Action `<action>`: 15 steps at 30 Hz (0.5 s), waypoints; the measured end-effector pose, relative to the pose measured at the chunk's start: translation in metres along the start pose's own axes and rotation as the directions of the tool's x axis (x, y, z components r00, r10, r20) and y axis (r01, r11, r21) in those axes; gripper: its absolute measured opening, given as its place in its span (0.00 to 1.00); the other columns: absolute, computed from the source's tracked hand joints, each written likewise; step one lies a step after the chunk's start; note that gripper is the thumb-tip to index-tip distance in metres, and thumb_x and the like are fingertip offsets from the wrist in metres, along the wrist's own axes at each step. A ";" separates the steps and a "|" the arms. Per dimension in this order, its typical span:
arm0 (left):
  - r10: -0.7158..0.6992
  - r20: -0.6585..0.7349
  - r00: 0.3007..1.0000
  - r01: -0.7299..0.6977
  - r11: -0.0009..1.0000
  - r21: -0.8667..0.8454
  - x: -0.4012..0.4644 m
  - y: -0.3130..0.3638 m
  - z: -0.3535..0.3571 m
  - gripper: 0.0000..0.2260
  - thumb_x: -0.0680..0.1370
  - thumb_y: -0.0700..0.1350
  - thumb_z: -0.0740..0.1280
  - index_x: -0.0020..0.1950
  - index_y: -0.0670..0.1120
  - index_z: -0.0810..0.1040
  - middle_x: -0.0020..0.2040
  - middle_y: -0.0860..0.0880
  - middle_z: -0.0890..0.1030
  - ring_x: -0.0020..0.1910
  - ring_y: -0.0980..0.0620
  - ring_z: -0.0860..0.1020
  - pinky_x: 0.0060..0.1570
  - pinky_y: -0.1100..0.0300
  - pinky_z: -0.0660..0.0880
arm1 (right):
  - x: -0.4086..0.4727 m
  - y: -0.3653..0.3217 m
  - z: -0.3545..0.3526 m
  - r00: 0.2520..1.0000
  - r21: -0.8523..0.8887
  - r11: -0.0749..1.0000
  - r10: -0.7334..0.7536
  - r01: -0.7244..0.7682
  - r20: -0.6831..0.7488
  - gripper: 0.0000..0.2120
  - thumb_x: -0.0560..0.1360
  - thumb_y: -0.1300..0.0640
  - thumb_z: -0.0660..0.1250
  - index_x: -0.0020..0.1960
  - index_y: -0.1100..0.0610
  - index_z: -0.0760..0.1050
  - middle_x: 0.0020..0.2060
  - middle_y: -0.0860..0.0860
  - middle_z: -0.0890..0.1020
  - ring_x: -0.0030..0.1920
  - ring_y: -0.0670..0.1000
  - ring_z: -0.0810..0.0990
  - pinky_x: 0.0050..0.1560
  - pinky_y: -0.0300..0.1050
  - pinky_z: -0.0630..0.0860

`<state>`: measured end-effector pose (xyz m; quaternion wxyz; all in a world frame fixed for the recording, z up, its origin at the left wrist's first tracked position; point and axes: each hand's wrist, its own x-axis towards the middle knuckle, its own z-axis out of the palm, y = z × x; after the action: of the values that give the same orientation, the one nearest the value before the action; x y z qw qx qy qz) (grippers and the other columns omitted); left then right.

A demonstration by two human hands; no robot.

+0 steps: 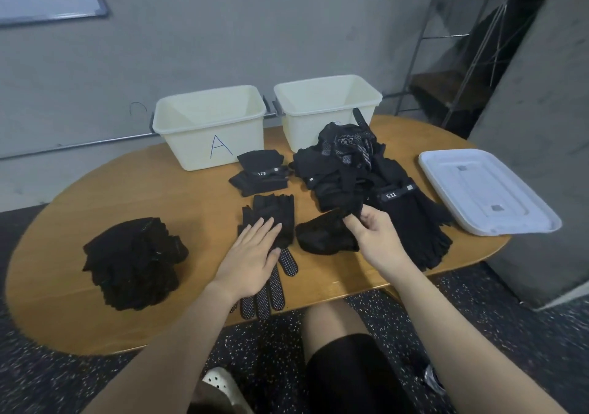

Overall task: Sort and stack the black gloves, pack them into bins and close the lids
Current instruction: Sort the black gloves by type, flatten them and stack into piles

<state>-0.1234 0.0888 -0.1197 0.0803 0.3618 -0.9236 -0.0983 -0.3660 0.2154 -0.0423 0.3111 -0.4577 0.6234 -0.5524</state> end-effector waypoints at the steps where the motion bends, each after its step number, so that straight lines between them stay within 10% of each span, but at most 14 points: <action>1: -0.011 0.008 1.000 0.011 1.000 0.011 -0.003 -0.005 -0.001 0.26 0.88 0.57 0.48 0.85 0.52 0.49 0.85 0.53 0.49 0.83 0.56 0.43 0.80 0.59 0.38 | -0.001 -0.003 -0.001 1.000 0.007 1.000 -0.023 0.023 -0.012 0.09 0.84 0.60 0.64 0.53 0.58 0.83 0.48 0.52 0.87 0.52 0.50 0.86 0.52 0.43 0.82; 7: -0.032 0.039 0.999 0.031 0.999 0.035 -0.016 -0.024 -0.006 0.26 0.87 0.57 0.46 0.85 0.51 0.48 0.85 0.52 0.48 0.83 0.56 0.42 0.81 0.57 0.39 | 0.002 -0.011 0.007 0.985 -0.167 0.980 -0.079 0.105 0.156 0.11 0.84 0.60 0.64 0.47 0.63 0.79 0.44 0.59 0.84 0.48 0.59 0.82 0.52 0.59 0.78; 10: -0.059 0.056 0.997 0.059 0.998 0.006 -0.018 -0.025 -0.015 0.28 0.87 0.58 0.50 0.85 0.50 0.49 0.85 0.51 0.49 0.82 0.57 0.41 0.81 0.57 0.38 | 0.001 -0.019 0.011 0.982 -0.137 0.985 -0.077 0.102 0.175 0.11 0.84 0.61 0.64 0.44 0.59 0.80 0.41 0.55 0.85 0.44 0.52 0.83 0.48 0.51 0.78; 15: -0.136 -0.012 0.991 0.113 0.867 -0.485 -0.032 0.028 -0.049 0.39 0.75 0.68 0.64 0.83 0.57 0.57 0.81 0.60 0.60 0.81 0.59 0.53 0.79 0.57 0.53 | 0.002 -0.026 0.018 0.983 0.017 0.999 0.047 -0.051 0.176 0.10 0.83 0.61 0.64 0.47 0.62 0.82 0.44 0.55 0.86 0.45 0.49 0.83 0.49 0.45 0.78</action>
<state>-0.1081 0.1247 -0.0682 0.1828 0.3914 -0.8423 -0.3224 -0.3449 0.2070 -0.0202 0.3831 -0.4857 0.5986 -0.5088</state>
